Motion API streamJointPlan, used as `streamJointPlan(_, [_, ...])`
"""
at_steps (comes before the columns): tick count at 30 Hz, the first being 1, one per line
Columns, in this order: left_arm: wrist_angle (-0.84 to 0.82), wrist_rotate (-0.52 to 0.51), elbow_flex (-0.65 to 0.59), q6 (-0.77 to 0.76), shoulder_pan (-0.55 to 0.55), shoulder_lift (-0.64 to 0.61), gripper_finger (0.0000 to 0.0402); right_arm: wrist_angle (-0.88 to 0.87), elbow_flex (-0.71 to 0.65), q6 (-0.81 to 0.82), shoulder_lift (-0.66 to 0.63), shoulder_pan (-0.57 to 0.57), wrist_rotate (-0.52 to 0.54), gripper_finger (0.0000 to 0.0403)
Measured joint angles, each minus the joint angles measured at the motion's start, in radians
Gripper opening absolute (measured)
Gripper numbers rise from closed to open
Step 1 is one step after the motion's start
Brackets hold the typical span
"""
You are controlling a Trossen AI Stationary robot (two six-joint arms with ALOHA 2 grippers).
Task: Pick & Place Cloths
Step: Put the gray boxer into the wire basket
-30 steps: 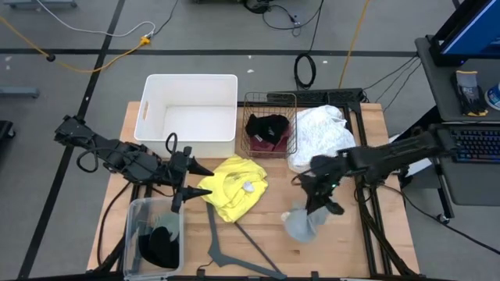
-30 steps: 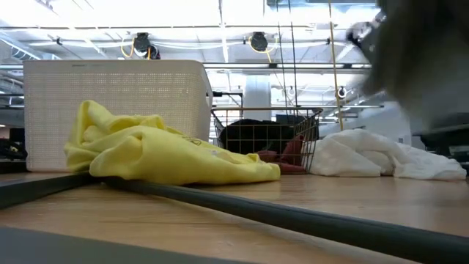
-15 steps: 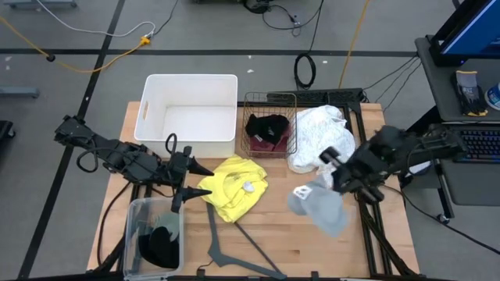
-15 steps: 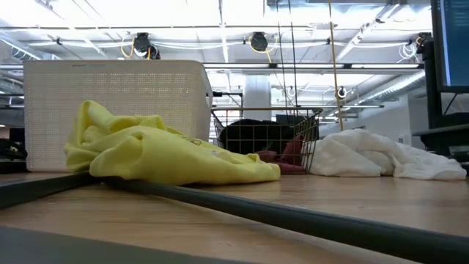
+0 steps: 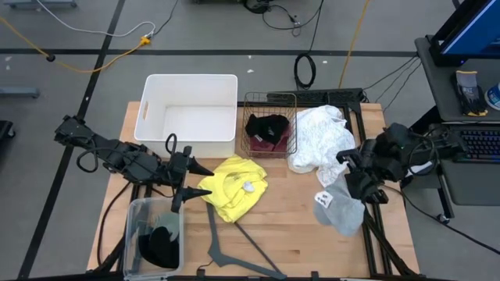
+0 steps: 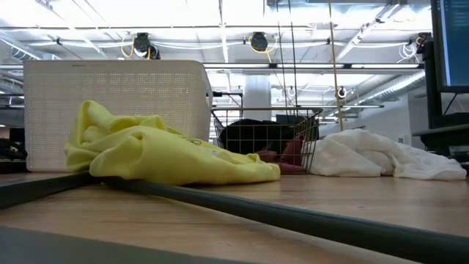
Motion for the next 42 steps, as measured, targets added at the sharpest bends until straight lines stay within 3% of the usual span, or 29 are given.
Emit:
streamJointPlan(4, [0.0,0.0,0.0,0.0,0.0,0.0,0.0266,0.0,0.0,0.0,0.0,0.0,0.019,0.0])
streamJointPlan(11, [0.0,0.0,0.0,0.003,0.0,0.0,0.0266,0.0,0.002,0.105,0.018,-0.04,0.352,0.0])
streamJointPlan(14, [0.0,-0.001,0.0,0.016,0.001,0.0,0.0266,0.0,0.002,0.133,0.046,-0.091,0.461,0.0])
streamJointPlan(22, [0.0,-0.003,0.0,0.032,0.008,0.0,0.0267,0.001,0.002,0.124,0.143,-0.308,0.635,0.0])
streamJointPlan(33, [0.0,-0.003,0.0,0.031,0.008,0.0,0.0267,0.0,0.002,0.124,0.356,-0.657,0.658,0.0])
streamJointPlan(42, [0.0,-0.003,0.0,0.032,0.008,0.0,0.0266,-0.001,0.002,0.131,0.585,-0.765,0.655,0.0])
